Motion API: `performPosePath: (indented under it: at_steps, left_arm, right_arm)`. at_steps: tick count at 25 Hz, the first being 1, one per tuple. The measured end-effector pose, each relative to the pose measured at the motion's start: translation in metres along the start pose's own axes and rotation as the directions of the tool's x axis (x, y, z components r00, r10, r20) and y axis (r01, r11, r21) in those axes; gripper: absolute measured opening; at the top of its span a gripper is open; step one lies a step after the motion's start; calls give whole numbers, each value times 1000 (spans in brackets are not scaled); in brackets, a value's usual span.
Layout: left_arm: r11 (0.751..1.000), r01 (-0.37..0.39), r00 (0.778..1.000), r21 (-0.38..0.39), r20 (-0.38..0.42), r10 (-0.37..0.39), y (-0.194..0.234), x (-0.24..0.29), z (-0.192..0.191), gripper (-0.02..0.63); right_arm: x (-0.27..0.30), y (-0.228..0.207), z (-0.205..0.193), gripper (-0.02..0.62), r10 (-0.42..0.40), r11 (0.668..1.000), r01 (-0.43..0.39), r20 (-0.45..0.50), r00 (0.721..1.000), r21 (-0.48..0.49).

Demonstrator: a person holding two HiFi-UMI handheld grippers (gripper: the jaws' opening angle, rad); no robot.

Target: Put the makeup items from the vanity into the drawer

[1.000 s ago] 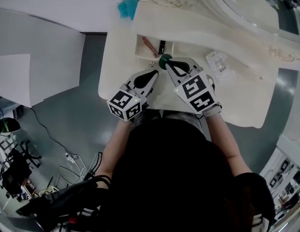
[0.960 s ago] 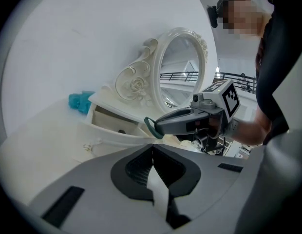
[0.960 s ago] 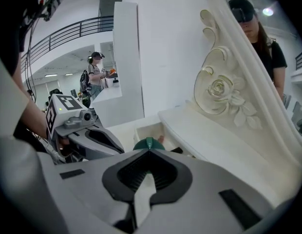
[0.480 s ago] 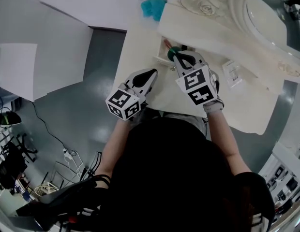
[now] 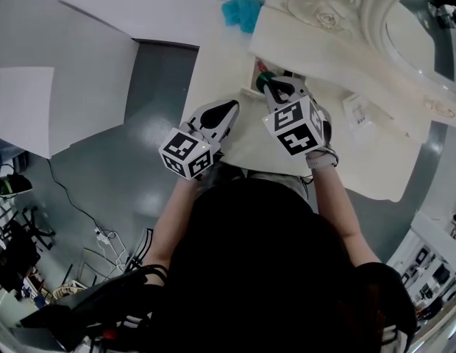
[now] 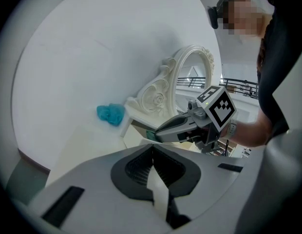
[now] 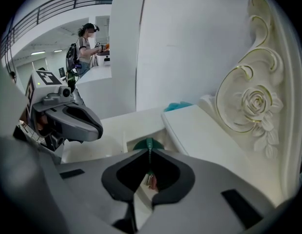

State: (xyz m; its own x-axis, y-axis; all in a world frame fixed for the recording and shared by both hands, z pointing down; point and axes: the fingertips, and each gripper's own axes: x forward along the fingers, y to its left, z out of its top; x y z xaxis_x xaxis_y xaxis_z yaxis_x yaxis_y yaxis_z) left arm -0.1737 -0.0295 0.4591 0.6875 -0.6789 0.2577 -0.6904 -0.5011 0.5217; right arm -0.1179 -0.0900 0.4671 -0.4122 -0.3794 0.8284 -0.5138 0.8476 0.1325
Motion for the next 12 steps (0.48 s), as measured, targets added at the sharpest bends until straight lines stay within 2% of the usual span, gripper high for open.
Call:
performPosePath:
  at_steps: [6, 12]
  left_arm:
    - [1000, 3, 1000, -5, 3, -3, 0, -3, -1, 15]
    - [1000, -4, 1000, -8, 6, 4, -1, -7, -3, 15]
  right_arm:
    - [2, 2, -1, 25, 5, 1000, -5, -9, 1000, 10]
    - [1, 6, 3, 26, 16, 1000, -17, 23, 1000, 20]
